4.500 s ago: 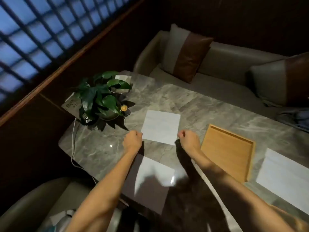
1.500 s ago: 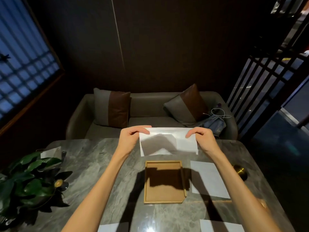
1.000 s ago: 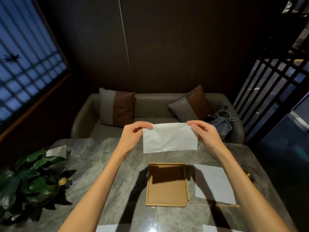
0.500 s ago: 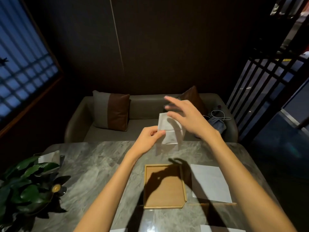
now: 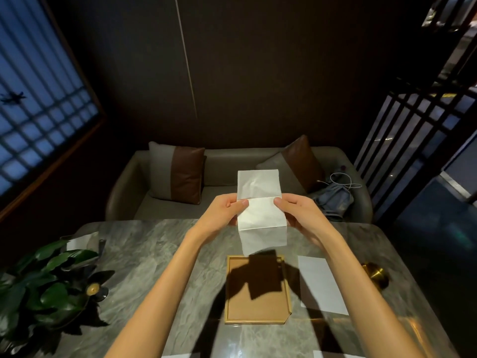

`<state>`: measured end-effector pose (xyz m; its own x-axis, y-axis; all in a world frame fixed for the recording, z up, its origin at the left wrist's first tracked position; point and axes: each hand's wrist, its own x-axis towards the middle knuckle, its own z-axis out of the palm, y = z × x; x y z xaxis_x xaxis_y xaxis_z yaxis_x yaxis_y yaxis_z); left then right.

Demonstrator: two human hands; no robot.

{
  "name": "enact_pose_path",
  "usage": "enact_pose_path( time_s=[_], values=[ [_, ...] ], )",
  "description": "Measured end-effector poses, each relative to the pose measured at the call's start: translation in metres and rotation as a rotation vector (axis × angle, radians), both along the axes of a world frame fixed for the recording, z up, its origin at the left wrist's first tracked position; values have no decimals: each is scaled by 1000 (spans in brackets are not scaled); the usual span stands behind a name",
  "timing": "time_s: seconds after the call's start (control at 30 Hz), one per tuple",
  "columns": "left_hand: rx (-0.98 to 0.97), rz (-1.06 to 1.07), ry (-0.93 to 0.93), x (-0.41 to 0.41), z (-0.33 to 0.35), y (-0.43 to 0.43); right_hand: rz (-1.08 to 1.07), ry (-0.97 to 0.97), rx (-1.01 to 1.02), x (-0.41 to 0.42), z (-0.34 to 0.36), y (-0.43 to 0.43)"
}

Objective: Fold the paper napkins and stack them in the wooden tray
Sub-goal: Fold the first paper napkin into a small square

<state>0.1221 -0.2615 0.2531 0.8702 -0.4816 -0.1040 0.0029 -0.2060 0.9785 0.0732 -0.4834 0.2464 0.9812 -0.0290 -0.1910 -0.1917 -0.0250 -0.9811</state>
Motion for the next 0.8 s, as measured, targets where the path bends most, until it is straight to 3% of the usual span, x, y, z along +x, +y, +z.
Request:
enact_pose_path(
  time_s=[0.47,0.67,0.8],
  values=[
    [-39,-41,31,-2,10,-2,-39,-25,33,-5,11,-4],
    [-127,-47,-23,-7,11,0,-24,-96,163,-9,18,-12],
    [-242,11,-54,-7,11,0,-56,-219,-9,-11,23,-11]
  ],
)
